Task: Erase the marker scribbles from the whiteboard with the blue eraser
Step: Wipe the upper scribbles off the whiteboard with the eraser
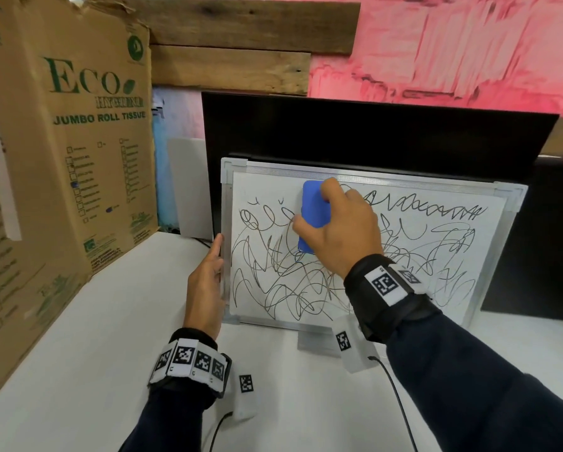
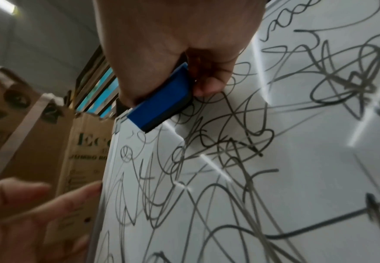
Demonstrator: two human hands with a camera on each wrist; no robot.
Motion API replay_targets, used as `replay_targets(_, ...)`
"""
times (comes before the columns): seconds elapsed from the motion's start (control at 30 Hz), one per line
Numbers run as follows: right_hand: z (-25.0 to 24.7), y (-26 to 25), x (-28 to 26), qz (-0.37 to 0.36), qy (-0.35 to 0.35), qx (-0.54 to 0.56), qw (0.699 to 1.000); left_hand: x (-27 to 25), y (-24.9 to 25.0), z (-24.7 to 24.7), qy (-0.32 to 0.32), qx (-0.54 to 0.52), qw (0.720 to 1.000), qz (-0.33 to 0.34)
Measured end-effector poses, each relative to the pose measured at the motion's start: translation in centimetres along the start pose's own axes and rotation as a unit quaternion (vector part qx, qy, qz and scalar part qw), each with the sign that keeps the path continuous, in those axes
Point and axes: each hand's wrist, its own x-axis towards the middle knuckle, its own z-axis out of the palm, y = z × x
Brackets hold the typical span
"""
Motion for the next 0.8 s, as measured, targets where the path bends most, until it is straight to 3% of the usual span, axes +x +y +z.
replay_targets(0.13,-0.1,0.3,-0.2,-0.023,-0.044,-0.031,0.998,0.0,-0.1,0.1,0.007,0.032,0.999,0.017)
replay_targets(0.27,-0.8,1.2,0.4,-0.004,0.024,0.008,1.0,-0.4,0.2,0.3,0.015,0.053,0.998,0.019)
replay_targets(0.4,-0.8,1.8,-0.4,-0.021,-0.021,-0.023,0.999,-0.7,0.2,0.8,0.015,0.051,0.998,0.022)
replay_targets(0.53,-1.6,2.7,-0.2,0.007,0.042,0.018,0.999,-0.8,0.3,1.0,0.019,0.059,0.998,0.031)
replay_targets(0.63,-1.8,3.1,-0.4,-0.009,0.004,-0.005,1.0,-1.0,0.3,1.2,0.024,0.071,0.996,0.037)
replay_targets(0.8,-2.3,3.7,-0.3,0.016,0.041,0.013,0.999,-1.0,0.2,1.4,0.027,0.081,0.995,0.044)
